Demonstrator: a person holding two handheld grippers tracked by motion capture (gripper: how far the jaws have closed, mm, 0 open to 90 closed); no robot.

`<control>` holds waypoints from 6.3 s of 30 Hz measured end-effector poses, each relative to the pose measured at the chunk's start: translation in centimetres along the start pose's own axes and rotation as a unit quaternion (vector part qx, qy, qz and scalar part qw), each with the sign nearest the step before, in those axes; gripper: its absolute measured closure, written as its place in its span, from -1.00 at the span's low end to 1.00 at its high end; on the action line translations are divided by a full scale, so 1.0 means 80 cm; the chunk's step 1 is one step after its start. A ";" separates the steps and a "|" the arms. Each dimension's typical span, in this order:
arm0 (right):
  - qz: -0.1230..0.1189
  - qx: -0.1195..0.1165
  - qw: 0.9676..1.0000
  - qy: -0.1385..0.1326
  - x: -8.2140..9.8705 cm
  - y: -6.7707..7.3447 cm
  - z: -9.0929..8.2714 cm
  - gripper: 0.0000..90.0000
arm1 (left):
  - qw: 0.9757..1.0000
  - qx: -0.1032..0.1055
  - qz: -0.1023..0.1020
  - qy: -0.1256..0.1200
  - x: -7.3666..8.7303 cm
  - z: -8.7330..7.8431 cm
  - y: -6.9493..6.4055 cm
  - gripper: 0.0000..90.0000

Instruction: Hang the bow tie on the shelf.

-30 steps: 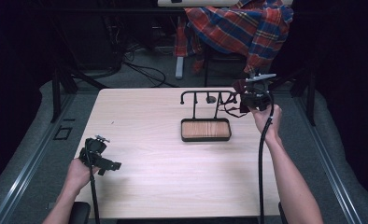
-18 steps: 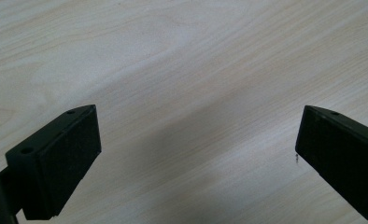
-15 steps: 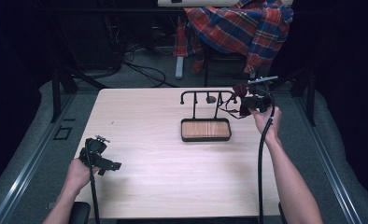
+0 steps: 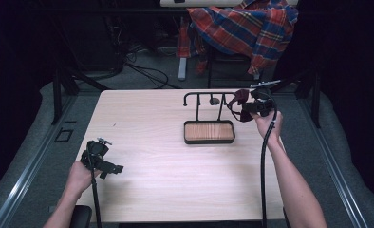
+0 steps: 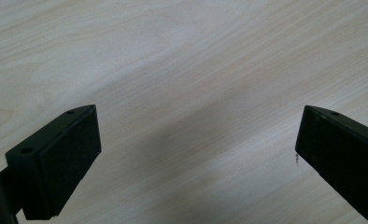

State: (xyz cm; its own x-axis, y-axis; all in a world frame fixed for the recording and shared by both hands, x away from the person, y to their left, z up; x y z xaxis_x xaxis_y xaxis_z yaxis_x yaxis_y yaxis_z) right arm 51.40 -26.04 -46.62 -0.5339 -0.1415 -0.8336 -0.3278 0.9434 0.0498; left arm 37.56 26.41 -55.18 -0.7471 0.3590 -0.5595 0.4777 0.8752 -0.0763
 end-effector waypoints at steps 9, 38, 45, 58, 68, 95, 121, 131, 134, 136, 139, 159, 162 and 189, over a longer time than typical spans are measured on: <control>0.023 0.001 1.000 0.005 0.007 -0.009 0.007 0.73 | 1.000 -0.001 0.001 -0.001 0.000 0.000 0.000 -1.00; 0.063 0.047 0.996 -0.046 -0.008 -0.023 0.015 0.73 | 1.000 -0.001 0.003 0.003 0.000 0.000 0.000 -1.00; 0.085 0.049 0.994 -0.039 0.000 -0.038 0.019 0.73 | 1.000 -0.001 0.002 0.001 0.000 0.001 -0.001 -1.00; 0.088 0.041 0.993 -0.070 -0.007 -0.032 0.013 0.73 | 1.000 -0.001 0.004 0.002 0.000 0.001 -0.001 -1.00; 0.104 0.064 0.991 -0.063 -0.001 -0.036 0.025 0.73 | 1.000 0.000 0.006 0.005 0.001 0.001 0.000 -1.00; 0.022 0.021 0.998 0.062 0.054 0.002 0.012 0.72 | 1.000 0.001 0.007 0.004 0.001 0.000 -0.002 -1.00; 0.021 -0.025 0.999 0.039 0.057 0.020 0.021 0.43 | 1.000 0.003 0.011 0.006 0.000 0.001 -0.004 -1.00; 0.029 -0.035 0.999 0.026 0.050 0.012 0.014 0.36 | 1.000 0.003 0.011 0.005 0.000 0.001 -0.004 -1.00; 0.029 -0.035 0.999 0.021 0.049 0.007 0.008 0.33 | 1.000 0.003 0.010 0.005 0.000 0.001 -0.004 -1.00; 0.028 -0.037 0.999 0.019 0.048 0.004 0.003 0.30 | 1.000 0.003 0.011 0.005 0.000 0.001 -0.004 -1.00; 0.022 -0.042 0.999 0.018 0.047 0.003 -0.004 0.22 | 1.000 0.004 0.012 0.004 0.000 0.001 -0.004 -1.00; -0.054 -0.071 0.994 0.059 0.053 0.026 -0.061 -0.41 | 1.000 0.003 0.010 0.001 0.000 -0.001 -0.004 -1.00; -0.059 -0.076 0.993 0.068 0.060 0.027 -0.068 -0.50 | 1.000 0.003 0.009 0.001 0.000 -0.001 -0.004 -1.00; -0.105 -0.110 0.972 0.176 0.168 0.043 -0.117 -1.00 | 1.000 0.005 0.013 -0.001 0.000 0.002 -0.005 -1.00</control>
State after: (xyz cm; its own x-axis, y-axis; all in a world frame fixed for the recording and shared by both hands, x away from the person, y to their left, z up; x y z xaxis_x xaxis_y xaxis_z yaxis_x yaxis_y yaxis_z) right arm 35.83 -27.46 -52.51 -0.6586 -0.4549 -0.5994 -0.5970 0.8008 0.0482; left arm 37.44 26.02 -55.24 -0.7337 0.3812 -0.5624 0.5013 0.8625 -0.0694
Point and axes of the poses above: each handheld gripper's, and its own axes: z roughly forward along the jaws, x roughly out of its underside, y roughly to its left, the point moved 3 cm from there along z, roughly forward along the jaws, and after that the axes turned 12 degrees about -y, right-handed, at the moved point
